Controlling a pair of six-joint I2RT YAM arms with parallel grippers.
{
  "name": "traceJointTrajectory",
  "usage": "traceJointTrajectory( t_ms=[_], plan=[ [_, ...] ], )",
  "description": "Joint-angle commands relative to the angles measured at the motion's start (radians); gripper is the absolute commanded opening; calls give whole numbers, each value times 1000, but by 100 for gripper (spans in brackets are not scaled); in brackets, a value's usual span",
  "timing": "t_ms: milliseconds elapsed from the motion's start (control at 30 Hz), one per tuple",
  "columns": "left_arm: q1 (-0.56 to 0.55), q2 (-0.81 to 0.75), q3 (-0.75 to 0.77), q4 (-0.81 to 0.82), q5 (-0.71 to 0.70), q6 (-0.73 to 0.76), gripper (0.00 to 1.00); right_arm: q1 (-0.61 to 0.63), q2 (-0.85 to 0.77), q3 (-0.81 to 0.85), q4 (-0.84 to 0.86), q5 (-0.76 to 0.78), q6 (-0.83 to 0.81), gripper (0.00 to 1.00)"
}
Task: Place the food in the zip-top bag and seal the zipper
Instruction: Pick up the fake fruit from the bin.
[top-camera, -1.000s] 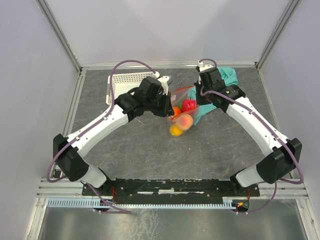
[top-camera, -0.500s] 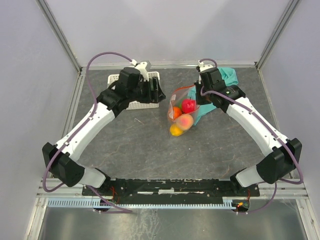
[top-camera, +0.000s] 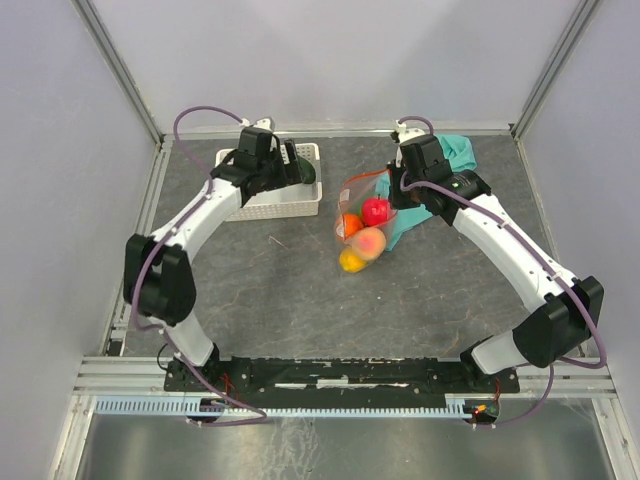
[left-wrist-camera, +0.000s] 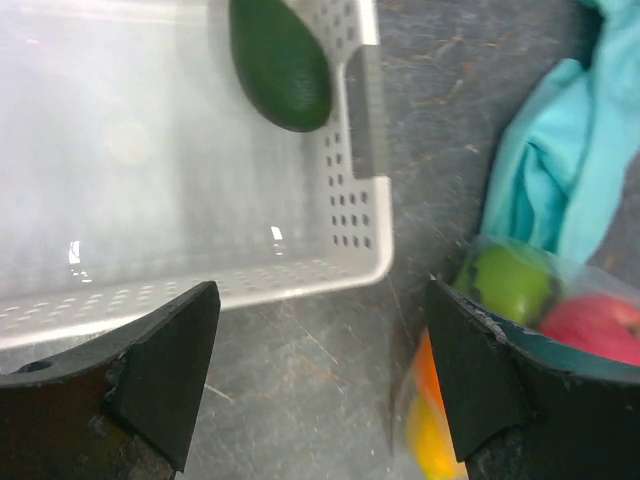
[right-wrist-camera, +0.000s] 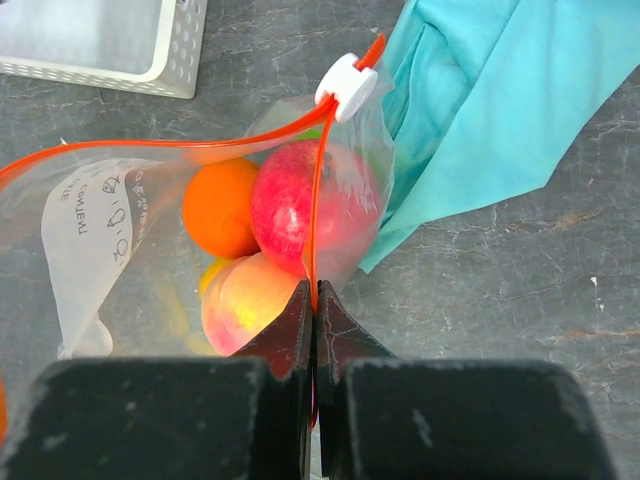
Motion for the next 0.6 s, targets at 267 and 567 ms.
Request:
traceJointTrajectory(
  t_ms=[267, 567],
  plan=[
    [76, 317, 115, 259, 35, -280, 94, -4, -18, 7, 66, -27, -1, 2],
    [102, 453, 131, 456, 96, -416, 94, -4, -14, 7, 60, -38, -1, 2]
  ],
)
